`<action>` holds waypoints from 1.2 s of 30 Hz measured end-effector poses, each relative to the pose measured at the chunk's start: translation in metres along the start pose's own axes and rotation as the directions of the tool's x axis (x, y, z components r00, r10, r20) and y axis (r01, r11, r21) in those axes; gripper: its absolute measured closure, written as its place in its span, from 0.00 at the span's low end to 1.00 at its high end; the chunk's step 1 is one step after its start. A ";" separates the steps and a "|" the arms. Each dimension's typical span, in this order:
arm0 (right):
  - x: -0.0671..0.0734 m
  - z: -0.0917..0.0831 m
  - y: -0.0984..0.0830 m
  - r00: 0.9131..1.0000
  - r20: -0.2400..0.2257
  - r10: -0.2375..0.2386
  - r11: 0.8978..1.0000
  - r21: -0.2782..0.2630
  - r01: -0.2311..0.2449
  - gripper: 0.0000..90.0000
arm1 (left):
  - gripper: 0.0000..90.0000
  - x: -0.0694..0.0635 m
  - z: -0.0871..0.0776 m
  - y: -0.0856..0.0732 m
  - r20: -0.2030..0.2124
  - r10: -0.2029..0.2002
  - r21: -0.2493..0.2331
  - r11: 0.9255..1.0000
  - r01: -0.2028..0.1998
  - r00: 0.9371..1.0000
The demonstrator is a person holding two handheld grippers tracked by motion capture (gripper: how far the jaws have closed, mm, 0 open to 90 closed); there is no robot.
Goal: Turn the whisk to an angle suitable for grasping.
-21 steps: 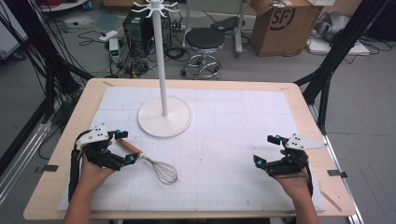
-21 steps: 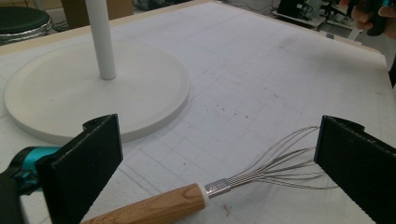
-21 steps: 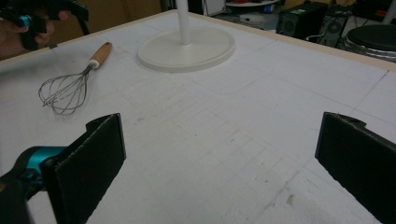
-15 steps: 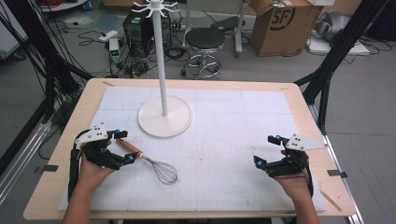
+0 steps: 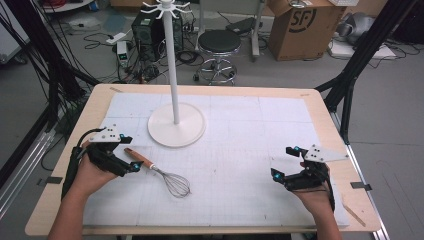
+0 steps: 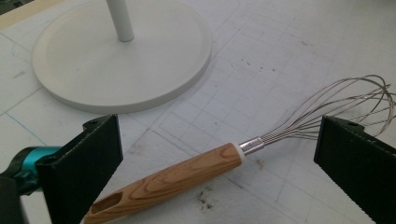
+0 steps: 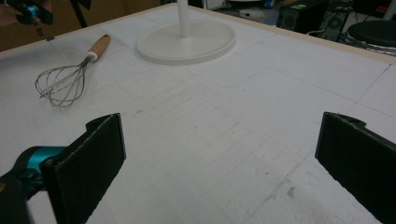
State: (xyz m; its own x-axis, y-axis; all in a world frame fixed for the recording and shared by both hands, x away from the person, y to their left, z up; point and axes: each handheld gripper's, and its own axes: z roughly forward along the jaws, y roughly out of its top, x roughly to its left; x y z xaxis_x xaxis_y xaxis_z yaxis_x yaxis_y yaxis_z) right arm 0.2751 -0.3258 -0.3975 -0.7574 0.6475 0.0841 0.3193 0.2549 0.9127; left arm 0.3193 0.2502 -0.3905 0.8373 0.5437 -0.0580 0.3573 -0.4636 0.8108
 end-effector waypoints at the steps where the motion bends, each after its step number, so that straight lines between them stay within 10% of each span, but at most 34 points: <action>1: 0.000 0.000 0.000 1.000 0.002 -0.007 1.000 0.001 0.007 0.00 | 0.02 0.000 0.000 0.000 0.000 0.000 0.000 1.000 0.000 1.000; 12: -0.002 0.001 -0.001 1.000 0.003 -0.003 1.000 0.009 0.003 0.00 | 0.02 0.007 0.005 0.016 0.019 0.060 0.107 0.992 -0.062 0.998; 23: -0.001 0.001 -0.001 1.000 0.002 -0.003 1.000 0.015 0.003 0.00 | 0.10 0.007 0.028 0.031 0.114 0.129 0.237 0.959 -0.153 0.985; 36: -0.003 0.003 -0.004 1.000 0.001 0.004 1.000 0.018 -0.004 0.00 | 0.34 0.008 0.054 0.021 0.169 0.189 0.422 0.873 -0.244 0.967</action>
State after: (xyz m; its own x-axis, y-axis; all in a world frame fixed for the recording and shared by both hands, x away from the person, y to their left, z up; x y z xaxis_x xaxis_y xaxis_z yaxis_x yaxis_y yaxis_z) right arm 0.2778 -0.3261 -0.4027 -0.7555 0.6494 0.0870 0.3325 0.2655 0.9050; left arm 0.3562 0.2068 -0.4055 0.9473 0.3203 -0.0015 0.2824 -0.8328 0.4762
